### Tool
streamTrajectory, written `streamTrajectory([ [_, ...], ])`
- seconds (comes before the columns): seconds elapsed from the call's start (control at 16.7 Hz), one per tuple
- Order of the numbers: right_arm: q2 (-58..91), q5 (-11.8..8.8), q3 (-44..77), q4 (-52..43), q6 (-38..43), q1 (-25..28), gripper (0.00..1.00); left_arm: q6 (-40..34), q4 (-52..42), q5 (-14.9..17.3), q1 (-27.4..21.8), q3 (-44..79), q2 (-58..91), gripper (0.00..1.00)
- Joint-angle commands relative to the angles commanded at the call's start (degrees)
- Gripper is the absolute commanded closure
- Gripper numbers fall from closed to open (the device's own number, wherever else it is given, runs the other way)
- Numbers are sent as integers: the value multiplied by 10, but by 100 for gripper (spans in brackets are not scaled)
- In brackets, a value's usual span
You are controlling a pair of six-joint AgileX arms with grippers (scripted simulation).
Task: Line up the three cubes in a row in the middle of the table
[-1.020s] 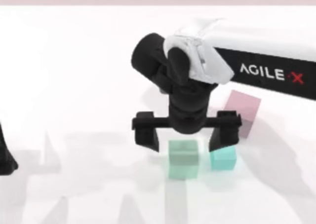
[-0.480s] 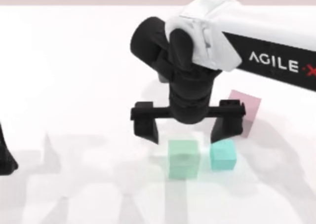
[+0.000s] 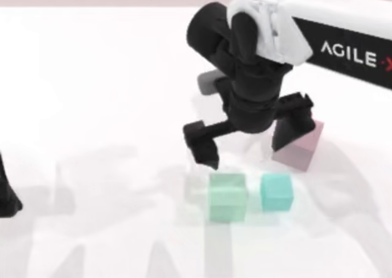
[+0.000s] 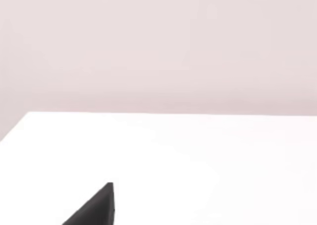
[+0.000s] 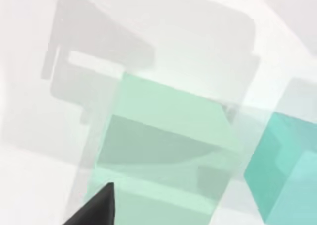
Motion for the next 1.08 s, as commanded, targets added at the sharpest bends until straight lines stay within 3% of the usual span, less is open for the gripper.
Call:
streamTrajectory([
  [0.66, 24, -8, 19, -15, -538, -127, 0, 0, 0, 0, 0, 0, 0, 0],
  [0.84, 17, -8, 22, -10, -610, -150, 0, 0, 0, 0, 0, 0, 0, 0],
  [1.08, 15, -7, 24, -8, -629, -156, 0, 0, 0, 0, 0, 0, 0, 0],
])
